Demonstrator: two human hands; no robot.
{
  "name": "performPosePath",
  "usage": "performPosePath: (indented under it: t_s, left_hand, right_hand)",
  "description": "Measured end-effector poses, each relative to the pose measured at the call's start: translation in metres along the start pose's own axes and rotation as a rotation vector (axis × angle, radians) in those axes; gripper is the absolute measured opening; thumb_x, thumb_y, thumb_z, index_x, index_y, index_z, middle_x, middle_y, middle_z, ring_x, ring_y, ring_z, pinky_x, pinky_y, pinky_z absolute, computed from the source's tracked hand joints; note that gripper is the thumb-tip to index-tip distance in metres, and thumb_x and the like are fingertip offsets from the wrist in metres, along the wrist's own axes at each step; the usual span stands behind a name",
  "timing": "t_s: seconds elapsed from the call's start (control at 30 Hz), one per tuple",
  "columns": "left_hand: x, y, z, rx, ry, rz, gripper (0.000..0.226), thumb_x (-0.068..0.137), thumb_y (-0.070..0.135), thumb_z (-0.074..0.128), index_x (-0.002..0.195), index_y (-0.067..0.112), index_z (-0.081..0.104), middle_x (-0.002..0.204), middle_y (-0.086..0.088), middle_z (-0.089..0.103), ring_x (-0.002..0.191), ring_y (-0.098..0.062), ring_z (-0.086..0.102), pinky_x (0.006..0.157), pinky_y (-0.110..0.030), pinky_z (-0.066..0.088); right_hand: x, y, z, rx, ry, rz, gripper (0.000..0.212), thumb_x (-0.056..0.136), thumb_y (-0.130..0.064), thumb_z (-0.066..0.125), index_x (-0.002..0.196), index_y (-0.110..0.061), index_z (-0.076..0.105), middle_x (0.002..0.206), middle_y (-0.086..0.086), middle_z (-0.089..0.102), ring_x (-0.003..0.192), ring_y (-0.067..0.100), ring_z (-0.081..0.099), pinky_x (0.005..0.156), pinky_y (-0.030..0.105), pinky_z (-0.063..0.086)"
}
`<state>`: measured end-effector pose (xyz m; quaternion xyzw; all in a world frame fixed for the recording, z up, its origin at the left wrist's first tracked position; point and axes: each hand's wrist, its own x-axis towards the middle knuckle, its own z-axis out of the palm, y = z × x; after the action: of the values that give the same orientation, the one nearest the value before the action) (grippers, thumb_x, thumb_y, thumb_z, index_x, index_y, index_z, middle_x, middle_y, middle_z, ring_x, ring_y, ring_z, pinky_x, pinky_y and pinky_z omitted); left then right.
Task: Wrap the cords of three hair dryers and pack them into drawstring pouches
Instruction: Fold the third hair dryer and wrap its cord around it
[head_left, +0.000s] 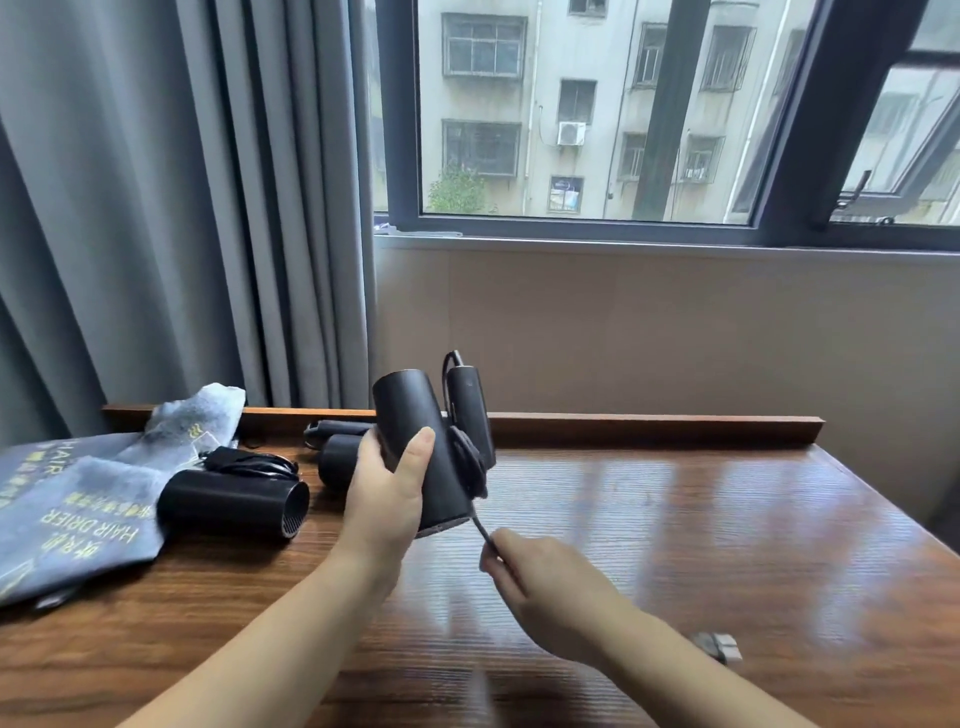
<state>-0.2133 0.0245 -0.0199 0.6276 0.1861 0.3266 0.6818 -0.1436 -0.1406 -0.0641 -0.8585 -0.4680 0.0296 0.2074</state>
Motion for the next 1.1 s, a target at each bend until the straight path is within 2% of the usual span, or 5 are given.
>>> performPosePath:
  t_s: [0.27,0.53,0.7,0.9,1.1]
  left_hand:
    - [0.0,-0.016,-0.027,0.784,-0.324,0.22,0.076,0.075,0.052,0.066,0.144,0.044,0.034,0.134,0.021,0.054,0.123,0.002,0.05,0.107,-0.031,0.042]
    - [-0.013,-0.002,-0.042,0.856,-0.701,0.096,0.057,0.08,0.039,0.071,0.126,0.058,0.044,0.113,0.024,0.066,0.102,0.003,0.062,0.092,-0.023,0.05]
    - [-0.014,0.009,-0.047,0.588,-0.846,-0.084,0.049,0.094,0.013,0.064,0.131,0.043,0.053,0.121,0.015,0.067,0.109,-0.005,0.065,0.091,-0.019,0.051]
    - [-0.013,0.005,-0.052,0.019,-0.863,-0.221,0.057,0.082,0.027,0.064,0.137,0.015,0.055,0.138,-0.022,0.056,0.125,-0.038,0.056,0.106,-0.053,0.043]
    - [-0.014,0.002,-0.028,-0.346,-0.573,-0.24,0.05,0.09,0.027,0.06,0.134,0.004,0.055,0.127,-0.026,0.062,0.108,-0.036,0.065,0.084,-0.044,0.057]
  right_hand:
    - [0.003,-0.008,-0.05,-0.317,-0.055,-0.22,0.023,0.099,-0.035,0.041,0.099,-0.023,0.06,0.098,-0.001,0.067,0.09,0.025,0.06,0.072,0.036,0.046]
    - [0.012,0.024,-0.099,-0.324,-0.031,-0.219,0.022,0.09,-0.048,0.06,0.095,-0.029,0.068,0.09,-0.01,0.067,0.084,0.008,0.057,0.075,0.03,0.048]
    - [0.018,0.048,-0.105,-0.148,-0.028,-0.242,0.012,0.094,-0.038,0.064,0.096,-0.031,0.073,0.091,-0.016,0.065,0.092,0.003,0.056,0.083,0.025,0.046]
    - [0.021,0.071,-0.083,0.308,0.127,-0.116,0.012,0.091,-0.027,0.064,0.092,-0.028,0.077,0.09,-0.01,0.065,0.085,0.009,0.063,0.076,0.022,0.048]
    - [0.019,0.061,-0.023,0.423,0.178,0.036,0.022,0.099,-0.022,0.059,0.095,-0.039,0.073,0.083,-0.005,0.055,0.063,0.003,0.056,0.061,0.022,0.044]
